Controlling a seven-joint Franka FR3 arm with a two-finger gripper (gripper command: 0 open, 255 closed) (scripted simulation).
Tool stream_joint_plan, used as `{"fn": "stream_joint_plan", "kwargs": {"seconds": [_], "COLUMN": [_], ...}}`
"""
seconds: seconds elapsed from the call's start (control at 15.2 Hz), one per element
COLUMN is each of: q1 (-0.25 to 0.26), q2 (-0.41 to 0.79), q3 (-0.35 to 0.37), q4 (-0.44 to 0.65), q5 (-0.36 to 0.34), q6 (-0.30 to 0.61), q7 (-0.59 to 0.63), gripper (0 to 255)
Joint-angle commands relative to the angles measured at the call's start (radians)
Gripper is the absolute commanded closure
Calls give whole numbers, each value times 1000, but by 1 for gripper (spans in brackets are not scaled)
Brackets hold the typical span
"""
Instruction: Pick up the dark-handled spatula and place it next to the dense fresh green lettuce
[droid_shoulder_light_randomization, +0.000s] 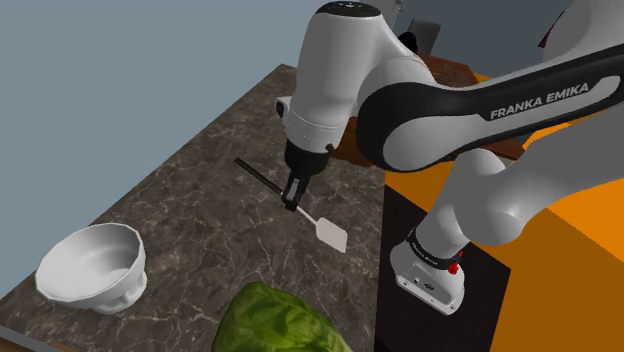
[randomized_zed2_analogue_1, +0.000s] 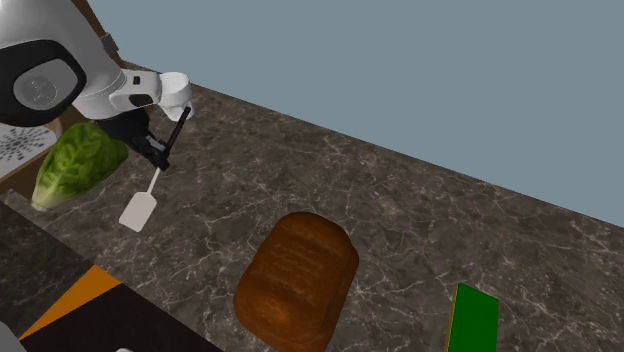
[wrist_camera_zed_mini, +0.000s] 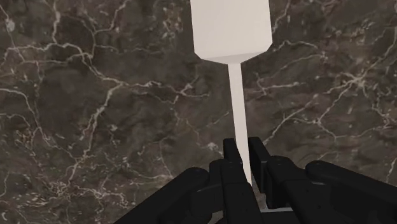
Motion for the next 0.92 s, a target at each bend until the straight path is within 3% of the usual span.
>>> {"fn": "stream_joint_plan", "kwargs": {"seconds": [0.0, 0.86], "q1": [1, -10], "q2": [11, 129], "q3": [8, 59], "q4": [-21, -124], "q5": [4, 6], "q6": [33, 252], "q7": [2, 17], "gripper": [255, 255]}}
